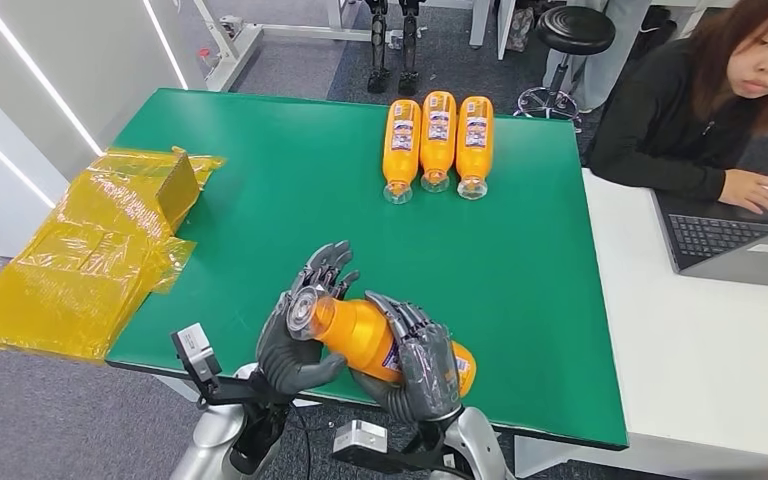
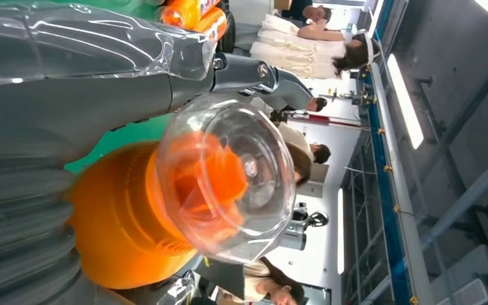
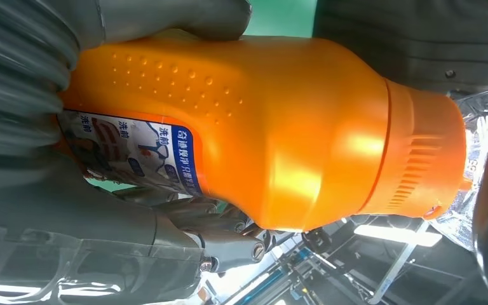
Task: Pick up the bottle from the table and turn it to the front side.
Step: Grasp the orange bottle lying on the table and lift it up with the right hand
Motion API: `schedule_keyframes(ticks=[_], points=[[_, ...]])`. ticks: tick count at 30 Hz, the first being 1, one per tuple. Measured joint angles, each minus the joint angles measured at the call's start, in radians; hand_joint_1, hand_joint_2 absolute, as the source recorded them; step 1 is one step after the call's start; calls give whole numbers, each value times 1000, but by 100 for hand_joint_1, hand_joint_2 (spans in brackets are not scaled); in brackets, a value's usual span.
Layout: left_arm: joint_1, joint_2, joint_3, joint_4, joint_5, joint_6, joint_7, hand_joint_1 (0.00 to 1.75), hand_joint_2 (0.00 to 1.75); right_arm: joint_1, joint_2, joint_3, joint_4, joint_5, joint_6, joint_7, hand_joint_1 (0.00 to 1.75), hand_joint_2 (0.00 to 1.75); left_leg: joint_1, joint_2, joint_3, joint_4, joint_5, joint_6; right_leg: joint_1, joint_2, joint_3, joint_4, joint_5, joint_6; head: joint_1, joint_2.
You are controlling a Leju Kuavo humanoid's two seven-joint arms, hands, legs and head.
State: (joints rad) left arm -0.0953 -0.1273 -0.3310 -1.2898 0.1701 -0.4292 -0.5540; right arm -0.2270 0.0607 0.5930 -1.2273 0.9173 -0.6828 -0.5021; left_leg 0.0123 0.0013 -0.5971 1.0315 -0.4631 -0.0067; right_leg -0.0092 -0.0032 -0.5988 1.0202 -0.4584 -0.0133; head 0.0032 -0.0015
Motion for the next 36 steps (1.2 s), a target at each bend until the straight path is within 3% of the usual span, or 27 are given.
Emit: schedule_keyframes(ticks=[4, 5, 8, 9, 16, 17, 20, 21, 36], points=[[1, 2, -1, -1, 11, 10, -9, 0, 175, -44, 23, 6, 16, -46, 0, -3, 175, 175, 0, 0, 0, 0, 0, 0, 0, 0, 0, 0, 0, 0, 0, 0], [2, 3, -2, -1, 13, 12, -11, 14, 175, -58, 29, 10, 22, -57, 0, -3, 175, 175, 0, 0, 0, 0, 0, 0, 0, 0, 0, 0, 0, 0, 0, 0], [5, 5, -2, -5, 17, 18, -15, 145, 175, -87, 45, 24, 38, -85, 0, -2, 175, 175, 0, 0, 0, 0, 0, -1, 0, 0, 0, 0, 0, 0, 0, 0], [5, 6, -2, -8, 18, 23, -15, 175, 175, -94, 49, 29, 44, -95, 0, -4, 175, 175, 0, 0, 0, 0, 0, -1, 0, 0, 0, 0, 0, 0, 0, 0], [9, 12, 3, -31, 21, 52, -18, 175, 175, -107, 78, 54, 70, -147, 0, -22, 175, 175, 0, 0, 0, 0, 0, -1, 0, 0, 0, 0, 0, 0, 0, 0], [8, 14, 5, -33, 21, 53, -18, 164, 175, -108, 81, 58, 73, -152, 0, -23, 175, 175, 0, 0, 0, 0, 0, -1, 0, 0, 0, 0, 0, 0, 0, 0], [9, 15, 7, -36, 19, 58, -18, 33, 175, -113, 87, 77, 79, -174, 0, -17, 175, 175, 0, 0, 0, 0, 0, -1, 0, 0, 0, 0, 0, 0, 0, 0], [9, 15, 8, -36, 16, 60, -18, 0, 175, -118, 89, 86, 83, -184, 0, -12, 175, 175, 0, 0, 0, 0, 0, -1, 0, 0, 0, 0, 0, 0, 0, 0], [15, 24, 25, -39, 5, 86, -24, 0, 175, -156, 116, 228, 134, -277, 10, 33, 175, 175, 0, 0, 0, 0, 1, -1, 0, 0, -1, 0, 0, 0, 0, 0]])
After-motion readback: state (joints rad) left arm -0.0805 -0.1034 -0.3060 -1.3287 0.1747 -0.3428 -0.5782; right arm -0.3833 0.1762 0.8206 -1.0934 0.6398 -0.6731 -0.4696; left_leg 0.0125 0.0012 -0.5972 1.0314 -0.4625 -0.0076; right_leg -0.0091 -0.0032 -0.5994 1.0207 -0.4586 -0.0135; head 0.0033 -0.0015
